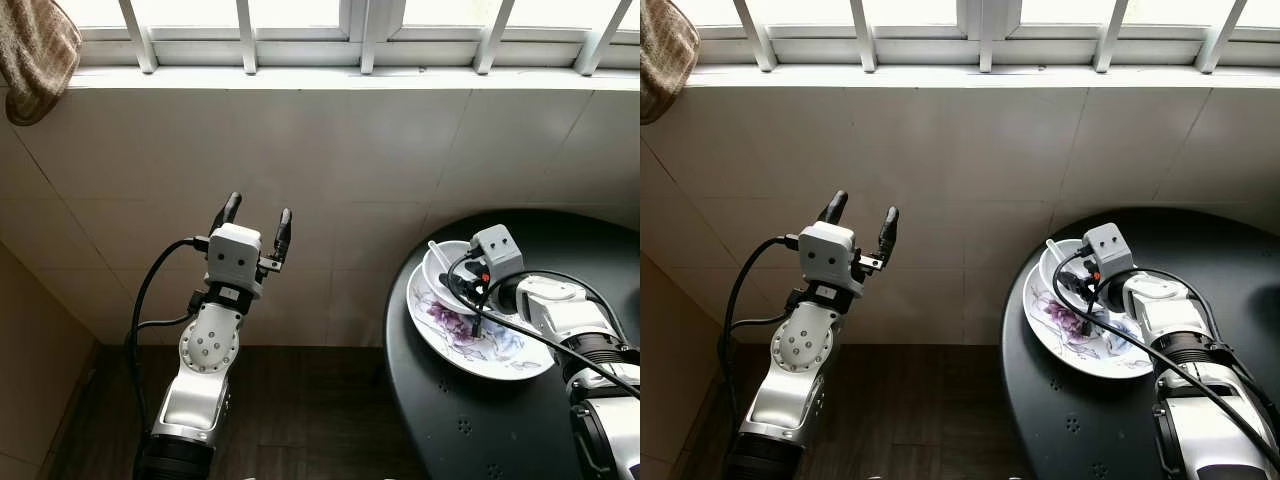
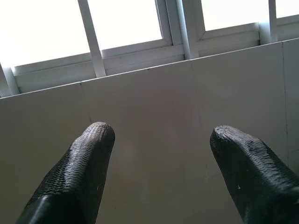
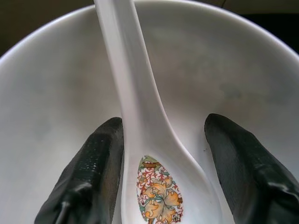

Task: Kitchen organization

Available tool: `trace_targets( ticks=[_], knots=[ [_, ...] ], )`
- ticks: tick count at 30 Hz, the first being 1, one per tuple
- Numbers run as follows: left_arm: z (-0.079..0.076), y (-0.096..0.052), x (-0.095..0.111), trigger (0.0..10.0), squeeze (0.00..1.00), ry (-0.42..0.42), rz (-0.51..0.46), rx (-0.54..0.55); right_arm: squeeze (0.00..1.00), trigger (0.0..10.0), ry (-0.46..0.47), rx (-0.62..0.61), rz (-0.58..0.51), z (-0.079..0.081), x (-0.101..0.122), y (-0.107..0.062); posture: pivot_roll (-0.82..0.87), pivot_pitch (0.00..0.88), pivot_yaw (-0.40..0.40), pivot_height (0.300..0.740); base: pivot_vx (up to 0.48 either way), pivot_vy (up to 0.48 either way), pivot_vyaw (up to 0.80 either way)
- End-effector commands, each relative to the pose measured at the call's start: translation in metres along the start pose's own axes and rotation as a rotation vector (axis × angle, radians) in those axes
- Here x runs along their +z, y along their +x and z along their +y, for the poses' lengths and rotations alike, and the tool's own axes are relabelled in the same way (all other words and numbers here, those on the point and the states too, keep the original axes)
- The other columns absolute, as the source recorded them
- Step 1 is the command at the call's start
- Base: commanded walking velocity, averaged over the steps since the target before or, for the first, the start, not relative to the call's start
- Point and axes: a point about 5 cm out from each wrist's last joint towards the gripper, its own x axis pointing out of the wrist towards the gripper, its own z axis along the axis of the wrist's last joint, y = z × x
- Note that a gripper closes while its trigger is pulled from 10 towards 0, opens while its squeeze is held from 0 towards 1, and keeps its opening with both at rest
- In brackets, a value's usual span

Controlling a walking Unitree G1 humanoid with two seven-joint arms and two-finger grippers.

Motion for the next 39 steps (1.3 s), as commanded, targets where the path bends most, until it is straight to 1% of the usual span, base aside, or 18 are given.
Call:
trace_targets(
  ticks=[1, 2, 3, 11, 14, 15, 21, 22, 23, 24, 25, 30, 35, 36, 39],
  knots=[
    [0.000, 0.000, -0.003, 10.0, 0.00, 0.005, 0.021, 0.000, 0.00, 10.0, -0.007, -0.005, 0.024, -0.003, 0.000, -0.001, -0.13, 0.000, -0.034, 0.740, 0.000, 0.000, 0.00],
    [0.000, 0.000, -0.003, 10.0, 0.00, 0.005, 0.021, 0.000, 0.00, 10.0, -0.006, -0.004, 0.025, -0.003, 0.000, 0.000, -0.13, 0.000, -0.034, 0.740, 0.000, 0.000, 0.00],
    [0.000, 0.000, -0.003, 10.0, 0.00, 0.005, 0.022, -0.001, 0.00, 0.0, -0.001, -0.003, 0.023, -0.003, 0.000, 0.000, -0.13, 0.000, -0.033, 0.740, 0.000, 0.000, 0.00],
    [0.000, 0.000, -0.004, 10.0, 0.00, 0.003, 0.030, -0.004, 0.00, 0.0, 0.005, -0.013, 0.027, -0.004, -0.001, 0.001, -0.13, 0.002, -0.031, 0.740, 0.000, 0.000, 0.00],
    [0.000, 0.000, -0.005, 10.0, 0.00, 0.003, 0.033, -0.005, 0.00, 0.0, 0.005, -0.027, -0.003, -0.006, 0.004, 0.001, -0.13, 0.004, -0.031, 0.740, 0.000, 0.000, 0.00],
    [0.000, 0.000, -0.005, 10.0, 0.00, 0.004, 0.034, -0.006, 0.00, 0.0, -0.006, -0.050, -0.025, -0.008, 0.008, 0.000, -0.13, 0.004, -0.031, 0.740, 0.000, 0.000, 0.00],
    [0.000, 0.000, -0.005, 10.0, 0.00, 0.004, 0.034, -0.006, 0.00, 0.0, -0.040, -0.088, -0.069, -0.010, 0.018, -0.001, -0.13, 0.005, -0.032, 0.740, 0.000, 0.000, 0.00],
    [0.001, 0.000, -0.005, 10.0, 0.00, 0.005, 0.035, -0.006, 0.00, 0.0, -0.064, -0.120, -0.114, -0.011, 0.029, -0.002, -0.13, 0.006, -0.030, 0.740, 0.000, 0.000, 0.00],
    [0.001, 0.000, -0.005, 10.0, 0.00, 0.005, 0.035, -0.006, 0.00, 0.0, -0.064, -0.120, -0.114, -0.011, 0.029, -0.002, -0.13, 0.006, -0.030, 0.740, 0.000, 0.000, 0.00],
    [0.000, 0.000, -0.005, 10.0, 0.00, 0.005, 0.036, -0.007, 0.00, 0.0, -0.087, -0.149, -0.169, -0.011, 0.042, -0.003, -0.13, 0.006, -0.030, 0.740, 0.000, 0.000, 0.00],
    [0.000, 0.000, -0.005, 10.0, 0.00, 0.005, 0.036, -0.007, 0.00, 0.0, -0.087, -0.149, -0.169, -0.011, 0.042, -0.003, -0.13, 0.006, -0.030, 0.740, 0.000, 0.000, 0.00],
    [0.000, 0.000, -0.005, 10.0, 0.00, 0.003, 0.037, -0.010, 0.00, 0.0, -0.112, -0.156, -0.244, -0.006, 0.059, -0.005, -0.13, 0.005, -0.030, 0.740, 0.000, 0.000, 0.00],
    [-0.001, 0.001, -0.005, 10.0, 0.00, 0.002, 0.038, -0.010, 0.00, 0.0, -0.120, -0.157, -0.288, -0.002, 0.067, -0.007, -0.14, 0.004, -0.033, 0.740, 0.000, 0.000, 0.00],
    [-0.001, 0.001, -0.006, 10.0, 0.00, 0.002, 0.038, -0.009, 0.00, 0.0, -0.122, -0.159, -0.310, 0.000, 0.071, -0.007, -0.14, 0.004, -0.033, 0.740, 0.000, 0.000, 0.00],
    [-0.001, 0.001, -0.005, 10.0, 0.00, 0.001, 0.037, -0.005, 0.00, 0.0, -0.137, -0.174, -0.445, 0.012, 0.087, -0.011, -0.13, 0.005, -0.034, 0.740, 0.000, 0.000, 0.00]
  ],
)
